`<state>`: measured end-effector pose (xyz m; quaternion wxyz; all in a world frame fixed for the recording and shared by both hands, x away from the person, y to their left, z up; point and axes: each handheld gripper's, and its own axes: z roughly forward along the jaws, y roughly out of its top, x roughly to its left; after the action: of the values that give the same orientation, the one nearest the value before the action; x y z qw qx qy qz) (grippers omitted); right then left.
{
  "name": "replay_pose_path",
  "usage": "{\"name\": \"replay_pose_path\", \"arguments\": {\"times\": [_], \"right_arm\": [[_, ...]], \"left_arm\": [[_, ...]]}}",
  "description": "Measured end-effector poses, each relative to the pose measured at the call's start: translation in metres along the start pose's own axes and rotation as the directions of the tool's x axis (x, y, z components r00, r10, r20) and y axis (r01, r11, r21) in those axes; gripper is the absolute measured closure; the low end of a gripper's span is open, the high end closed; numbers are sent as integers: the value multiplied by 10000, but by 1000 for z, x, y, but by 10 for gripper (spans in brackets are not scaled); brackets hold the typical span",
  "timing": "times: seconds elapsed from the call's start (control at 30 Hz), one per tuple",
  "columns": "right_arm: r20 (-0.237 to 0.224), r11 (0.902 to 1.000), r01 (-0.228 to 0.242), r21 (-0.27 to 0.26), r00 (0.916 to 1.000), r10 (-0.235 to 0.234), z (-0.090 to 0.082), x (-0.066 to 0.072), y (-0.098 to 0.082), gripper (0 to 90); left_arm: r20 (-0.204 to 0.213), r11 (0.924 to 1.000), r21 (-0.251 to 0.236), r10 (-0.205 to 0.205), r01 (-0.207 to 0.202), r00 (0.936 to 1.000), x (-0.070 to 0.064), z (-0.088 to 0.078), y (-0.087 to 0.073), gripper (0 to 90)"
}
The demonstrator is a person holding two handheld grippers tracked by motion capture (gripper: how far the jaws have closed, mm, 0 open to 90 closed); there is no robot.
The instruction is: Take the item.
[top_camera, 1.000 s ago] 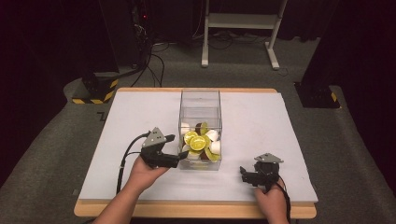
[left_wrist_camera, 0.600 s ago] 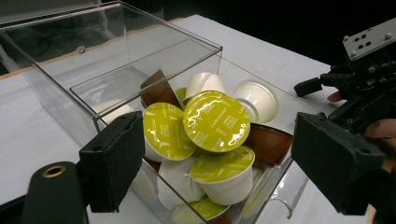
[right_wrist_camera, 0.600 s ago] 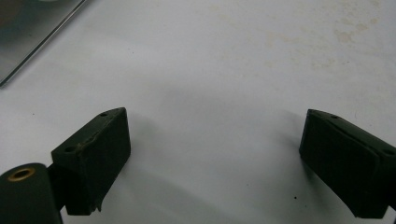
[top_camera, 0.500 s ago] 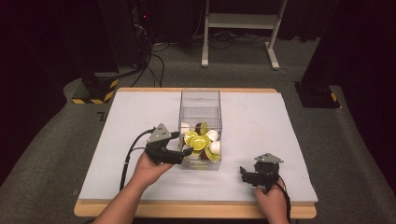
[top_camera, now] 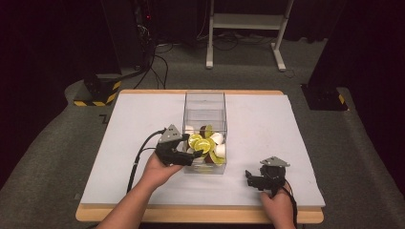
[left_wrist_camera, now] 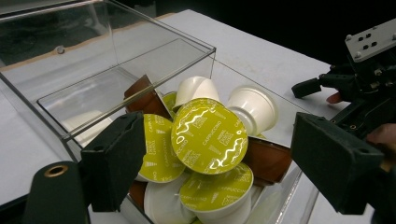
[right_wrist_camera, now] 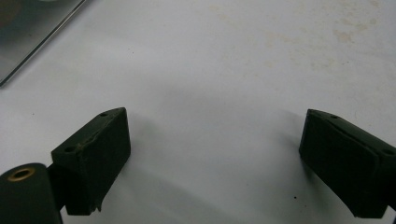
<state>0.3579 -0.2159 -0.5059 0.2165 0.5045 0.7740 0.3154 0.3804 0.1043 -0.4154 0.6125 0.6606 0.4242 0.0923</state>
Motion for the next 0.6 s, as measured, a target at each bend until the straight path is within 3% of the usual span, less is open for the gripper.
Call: {"name": "replay_pose_path", "arguments": {"times": [0.53,0.6], "right_arm": [[1,10000,6,6,10000,-6,0,0,0,87],[-1,10000,8,7,10000,-8,0,0,0,87]], "left_arm": [[14,9994,335,55,-55,10000,-1,19,-1,212],[-88,9988,432,218,-214,9997,0,22,-2,212]]}}
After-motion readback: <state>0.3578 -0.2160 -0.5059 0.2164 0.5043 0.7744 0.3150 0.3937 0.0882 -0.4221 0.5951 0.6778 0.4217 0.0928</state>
